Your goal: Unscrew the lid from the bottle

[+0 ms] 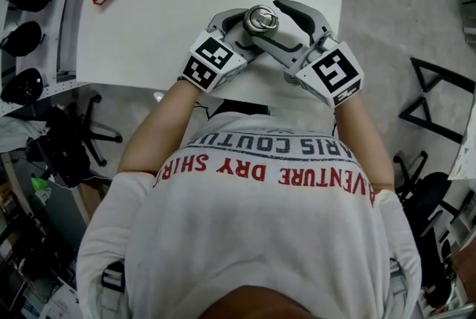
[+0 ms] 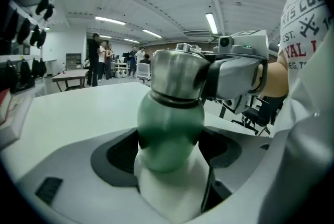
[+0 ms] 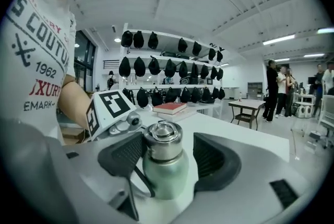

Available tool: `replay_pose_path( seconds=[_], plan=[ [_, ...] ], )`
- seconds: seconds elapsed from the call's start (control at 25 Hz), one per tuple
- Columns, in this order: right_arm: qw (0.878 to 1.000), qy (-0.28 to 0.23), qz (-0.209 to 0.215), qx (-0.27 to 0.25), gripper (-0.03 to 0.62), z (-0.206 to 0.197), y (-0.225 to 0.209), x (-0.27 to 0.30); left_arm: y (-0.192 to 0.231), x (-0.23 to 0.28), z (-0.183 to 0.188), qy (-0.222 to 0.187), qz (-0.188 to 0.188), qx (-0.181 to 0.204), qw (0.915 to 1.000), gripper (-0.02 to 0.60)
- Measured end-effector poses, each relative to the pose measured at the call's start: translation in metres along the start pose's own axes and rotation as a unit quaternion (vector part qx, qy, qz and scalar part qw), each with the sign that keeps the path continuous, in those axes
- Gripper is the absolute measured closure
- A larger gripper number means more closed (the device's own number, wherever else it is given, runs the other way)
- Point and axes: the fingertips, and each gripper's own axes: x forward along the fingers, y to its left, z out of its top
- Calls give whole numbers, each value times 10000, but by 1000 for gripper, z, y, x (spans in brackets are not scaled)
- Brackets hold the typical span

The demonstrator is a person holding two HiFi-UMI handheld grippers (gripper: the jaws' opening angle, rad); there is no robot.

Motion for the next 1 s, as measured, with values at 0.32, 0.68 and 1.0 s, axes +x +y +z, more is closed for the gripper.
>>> replay_pose_path(
  seconds=[0.32, 0.68, 1.0],
  plan=[
    [9991, -43, -331, 271, 303, -5, 5, 13, 3, -2, -2, -169, 606, -402, 9972, 210],
    [9991, -14, -406, 148, 333, -6, 5, 16, 3, -2, 1, -244, 636, -415, 9968, 210],
    [9996, 16, -230, 138, 335, -6, 6, 18, 4, -2, 1, -168, 400, -240, 9988, 210]
  ],
)
